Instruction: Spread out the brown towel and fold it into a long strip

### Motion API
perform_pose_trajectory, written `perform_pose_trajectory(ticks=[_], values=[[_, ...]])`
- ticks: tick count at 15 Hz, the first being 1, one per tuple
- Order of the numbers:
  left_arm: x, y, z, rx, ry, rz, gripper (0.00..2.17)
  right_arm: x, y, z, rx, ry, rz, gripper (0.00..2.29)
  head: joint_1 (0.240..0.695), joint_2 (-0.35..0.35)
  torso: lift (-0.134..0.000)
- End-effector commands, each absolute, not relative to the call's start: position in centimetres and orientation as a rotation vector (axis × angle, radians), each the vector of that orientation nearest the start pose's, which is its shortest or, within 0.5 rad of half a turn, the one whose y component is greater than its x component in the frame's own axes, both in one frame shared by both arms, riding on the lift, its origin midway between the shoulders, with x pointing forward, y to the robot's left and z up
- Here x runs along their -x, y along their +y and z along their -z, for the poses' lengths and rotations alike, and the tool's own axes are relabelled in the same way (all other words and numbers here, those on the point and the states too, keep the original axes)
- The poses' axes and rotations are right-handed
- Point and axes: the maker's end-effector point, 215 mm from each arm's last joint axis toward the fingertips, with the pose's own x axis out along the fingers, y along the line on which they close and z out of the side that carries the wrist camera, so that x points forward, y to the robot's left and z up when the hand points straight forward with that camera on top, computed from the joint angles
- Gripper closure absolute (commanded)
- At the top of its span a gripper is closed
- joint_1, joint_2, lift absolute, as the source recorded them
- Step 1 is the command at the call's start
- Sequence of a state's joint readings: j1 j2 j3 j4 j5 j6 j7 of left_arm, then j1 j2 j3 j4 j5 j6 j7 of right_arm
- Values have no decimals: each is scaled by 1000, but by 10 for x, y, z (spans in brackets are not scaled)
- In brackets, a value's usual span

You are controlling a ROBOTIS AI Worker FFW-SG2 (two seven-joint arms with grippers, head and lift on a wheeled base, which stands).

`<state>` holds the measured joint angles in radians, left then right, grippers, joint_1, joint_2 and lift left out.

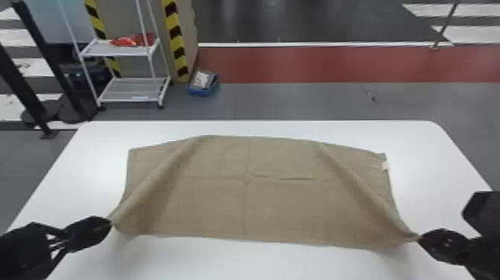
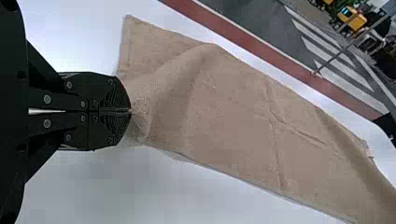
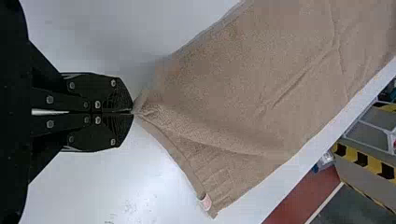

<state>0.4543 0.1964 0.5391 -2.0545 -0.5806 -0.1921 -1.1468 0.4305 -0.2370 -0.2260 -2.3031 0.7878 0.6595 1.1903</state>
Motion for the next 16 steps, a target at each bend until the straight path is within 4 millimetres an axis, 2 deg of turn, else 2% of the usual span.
perform_pose_trajectory(ticks=[1, 3, 4, 6, 9, 12, 14, 16], values=[[-358, 360, 379, -970, 438, 750, 2142, -359, -356, 390, 661, 796, -514, 1511, 695, 43, -123], [-352, 367, 373, -977, 451, 769, 2145, -368, -396, 370, 664, 782, -428, 1514, 695, 16, -123], [-353, 371, 375, -977, 465, 783, 2145, -372, -404, 363, 661, 782, -418, 1511, 695, -9, -123], [-353, 380, 381, -972, 492, 798, 2142, -366, -405, 367, 663, 802, -429, 1511, 695, -41, -123], [-354, 382, 386, -969, 511, 814, 2142, -364, -409, 388, 682, 850, -442, 1511, 695, -39, -123], [-374, 371, 375, -987, 472, 813, 2142, -387, -406, 386, 643, 838, -428, 1511, 695, -45, -123], [-401, 357, 363, -999, 443, 811, 2145, -409, -396, 382, 592, 827, -426, 1511, 695, -50, -123], [-430, 355, 359, -1006, 447, 801, 2142, -431, -391, 378, 555, 818, -424, 1514, 695, -53, -123]])
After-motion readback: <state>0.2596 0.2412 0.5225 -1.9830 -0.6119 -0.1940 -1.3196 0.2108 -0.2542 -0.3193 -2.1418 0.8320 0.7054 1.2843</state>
